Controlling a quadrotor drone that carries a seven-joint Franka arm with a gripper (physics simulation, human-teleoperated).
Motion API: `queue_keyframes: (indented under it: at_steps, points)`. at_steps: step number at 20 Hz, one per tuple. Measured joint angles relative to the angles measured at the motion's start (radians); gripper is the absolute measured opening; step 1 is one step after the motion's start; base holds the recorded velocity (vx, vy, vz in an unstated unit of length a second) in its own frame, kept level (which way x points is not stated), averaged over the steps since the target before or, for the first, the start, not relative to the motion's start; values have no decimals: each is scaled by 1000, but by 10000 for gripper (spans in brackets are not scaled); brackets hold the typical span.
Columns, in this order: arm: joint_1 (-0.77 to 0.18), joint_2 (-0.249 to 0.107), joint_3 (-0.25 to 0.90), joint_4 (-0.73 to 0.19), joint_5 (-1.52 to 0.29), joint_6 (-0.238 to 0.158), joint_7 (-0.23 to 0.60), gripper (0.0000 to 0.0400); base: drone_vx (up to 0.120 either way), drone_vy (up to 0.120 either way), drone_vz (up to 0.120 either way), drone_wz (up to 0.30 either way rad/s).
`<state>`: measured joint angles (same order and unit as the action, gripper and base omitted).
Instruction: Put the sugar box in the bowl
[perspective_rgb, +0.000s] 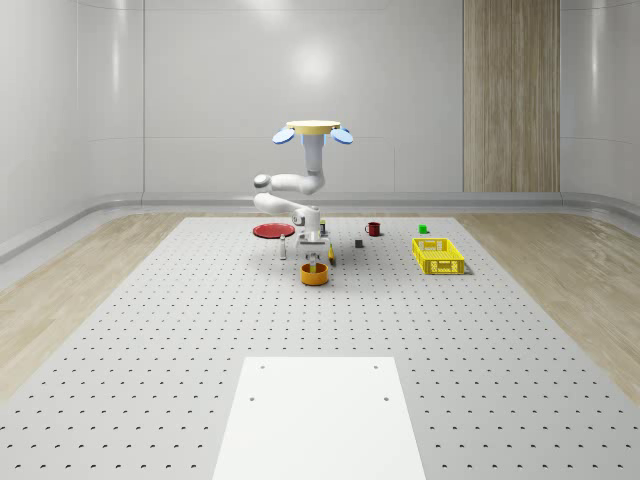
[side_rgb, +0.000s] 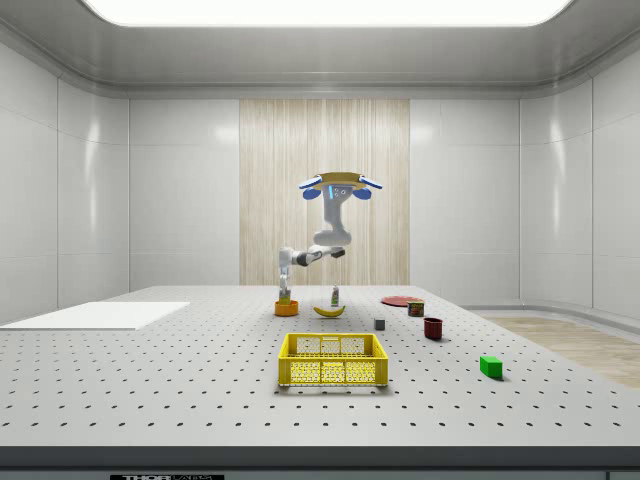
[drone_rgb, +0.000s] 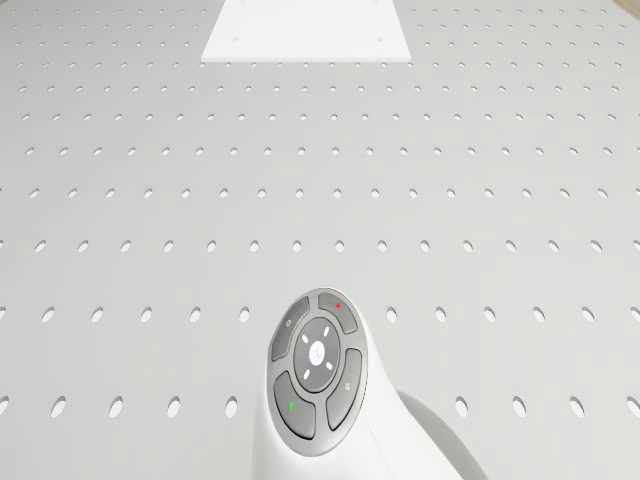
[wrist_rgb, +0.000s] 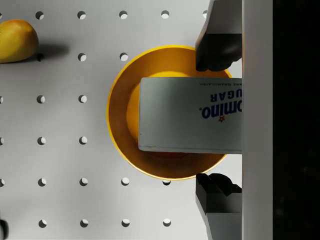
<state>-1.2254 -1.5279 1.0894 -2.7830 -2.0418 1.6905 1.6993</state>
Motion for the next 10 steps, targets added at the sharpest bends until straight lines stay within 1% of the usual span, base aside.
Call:
queue_keyframes:
  at_steps: [2, 4, 10]
  points:
    - [6, 2, 13, -7, 13, -8, -4, 356, 0, 0, 0, 0]
    - [13, 4, 32, -15, 30, -18, -7, 374, 0, 0, 0, 0]
    - [24, 9, 63, -29, 58, -37, -12, 394, 0, 0, 0, 0]
